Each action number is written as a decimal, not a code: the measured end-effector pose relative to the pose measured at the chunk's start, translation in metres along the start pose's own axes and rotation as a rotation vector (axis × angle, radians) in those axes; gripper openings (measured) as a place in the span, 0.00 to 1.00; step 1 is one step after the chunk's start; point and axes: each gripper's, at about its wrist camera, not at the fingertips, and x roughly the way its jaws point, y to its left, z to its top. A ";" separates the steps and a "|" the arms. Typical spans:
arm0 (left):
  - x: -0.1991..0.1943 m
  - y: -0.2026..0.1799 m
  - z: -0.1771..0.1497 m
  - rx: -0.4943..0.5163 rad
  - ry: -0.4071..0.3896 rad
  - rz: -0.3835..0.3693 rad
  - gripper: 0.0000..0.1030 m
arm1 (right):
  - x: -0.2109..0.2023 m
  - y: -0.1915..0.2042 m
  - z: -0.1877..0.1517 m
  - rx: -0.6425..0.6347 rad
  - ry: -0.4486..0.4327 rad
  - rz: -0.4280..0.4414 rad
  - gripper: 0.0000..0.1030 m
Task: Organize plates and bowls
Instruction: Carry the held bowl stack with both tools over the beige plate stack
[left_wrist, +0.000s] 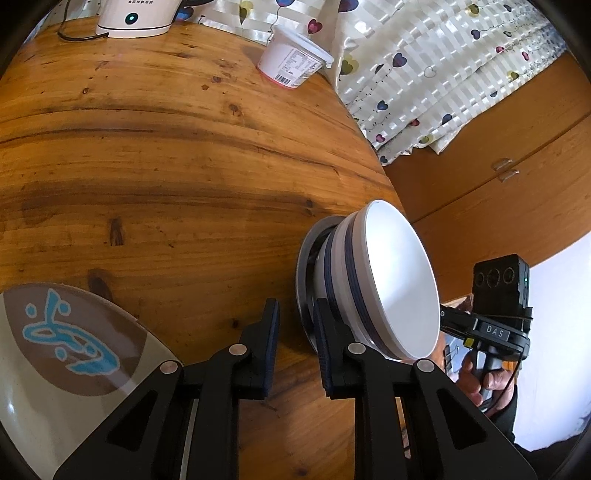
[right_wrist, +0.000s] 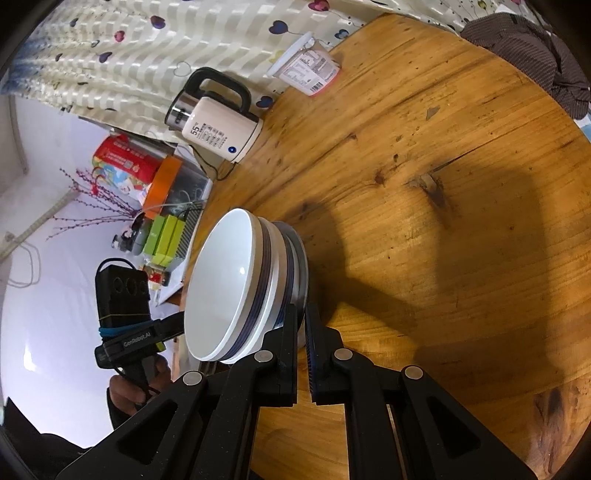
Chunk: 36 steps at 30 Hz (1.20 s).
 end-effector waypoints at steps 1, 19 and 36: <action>0.000 0.000 0.000 -0.001 0.000 -0.001 0.19 | 0.000 0.001 0.000 -0.007 0.000 -0.007 0.07; -0.002 0.005 0.001 -0.007 0.005 -0.044 0.13 | 0.002 0.001 -0.002 0.018 -0.006 0.025 0.06; 0.000 -0.002 0.001 0.008 0.008 -0.027 0.07 | 0.003 0.002 -0.002 0.016 -0.006 0.027 0.06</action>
